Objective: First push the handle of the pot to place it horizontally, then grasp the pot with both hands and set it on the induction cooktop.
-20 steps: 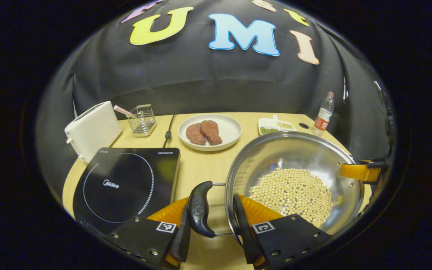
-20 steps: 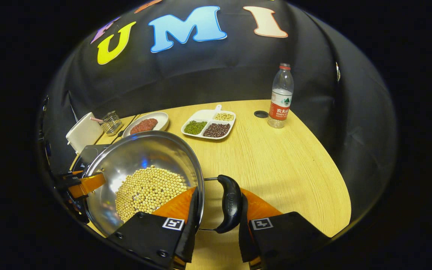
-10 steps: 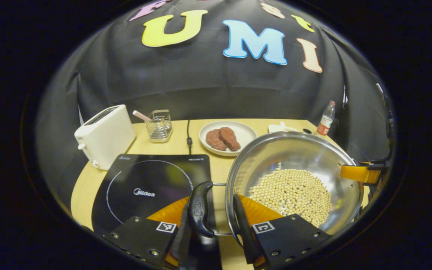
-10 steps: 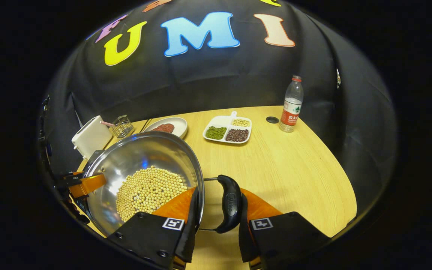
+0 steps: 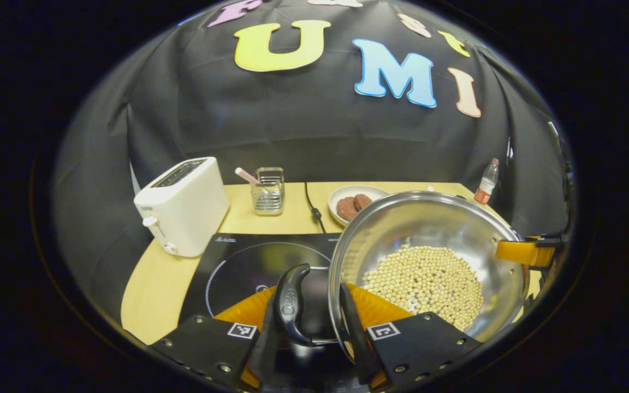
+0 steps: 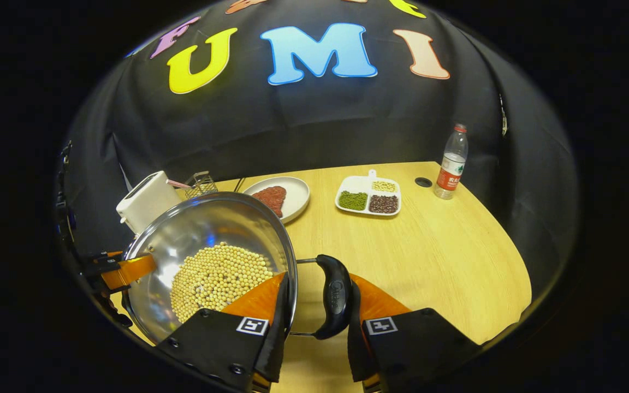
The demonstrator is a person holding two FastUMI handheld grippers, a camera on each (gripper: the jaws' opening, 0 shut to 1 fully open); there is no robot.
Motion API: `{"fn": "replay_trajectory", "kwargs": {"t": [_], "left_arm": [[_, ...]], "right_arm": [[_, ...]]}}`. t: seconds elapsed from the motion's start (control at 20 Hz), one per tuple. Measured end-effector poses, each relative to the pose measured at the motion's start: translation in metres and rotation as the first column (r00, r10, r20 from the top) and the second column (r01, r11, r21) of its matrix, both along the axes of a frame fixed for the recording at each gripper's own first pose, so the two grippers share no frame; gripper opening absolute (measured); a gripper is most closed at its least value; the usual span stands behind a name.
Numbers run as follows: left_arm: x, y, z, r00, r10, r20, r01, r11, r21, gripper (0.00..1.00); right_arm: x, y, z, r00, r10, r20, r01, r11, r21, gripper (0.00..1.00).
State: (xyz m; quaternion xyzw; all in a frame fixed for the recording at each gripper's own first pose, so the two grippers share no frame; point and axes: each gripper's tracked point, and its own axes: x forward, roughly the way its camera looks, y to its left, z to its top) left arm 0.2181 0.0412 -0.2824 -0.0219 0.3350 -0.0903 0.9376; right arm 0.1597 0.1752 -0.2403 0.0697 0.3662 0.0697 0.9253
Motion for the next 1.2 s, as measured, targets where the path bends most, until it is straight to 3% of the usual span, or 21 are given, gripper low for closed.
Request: {"fn": "replay_trajectory", "kwargs": {"t": [0.35, 0.4, 0.55, 0.6, 0.85, 1.2], "left_arm": [[0.012, 0.058, -0.002, 1.000, 0.013, -0.001, -0.013, 1.000, 0.008, 0.58], [0.015, 0.067, -0.002, 1.000, 0.013, 0.000, -0.013, 1.000, 0.013, 0.58], [0.023, 0.092, -0.005, 1.000, 0.019, 0.000, -0.019, 1.000, 0.020, 0.58], [0.025, 0.100, -0.007, 1.000, 0.022, 0.000, -0.022, 1.000, 0.020, 0.58], [0.036, 0.136, -0.016, 1.000, 0.030, -0.002, -0.030, 0.999, 0.026, 0.55], [0.055, 0.172, -0.029, 0.999, 0.042, -0.009, -0.041, 0.999, 0.033, 0.58]], "right_arm": [[0.007, 0.056, 0.007, 1.000, 0.014, 0.003, -0.014, 1.000, 0.014, 0.50], [0.008, 0.065, 0.007, 1.000, 0.018, 0.001, -0.018, 1.000, 0.016, 0.46], [0.011, 0.085, 0.006, 1.000, 0.024, 0.000, -0.024, 0.999, 0.021, 0.50], [0.014, 0.094, 0.007, 1.000, 0.026, 0.000, -0.026, 0.999, 0.021, 0.46], [0.021, 0.129, 0.003, 0.999, 0.033, -0.008, -0.033, 0.999, 0.027, 0.50], [0.032, 0.165, -0.005, 0.999, 0.038, -0.017, -0.037, 0.999, 0.040, 0.46]]}}
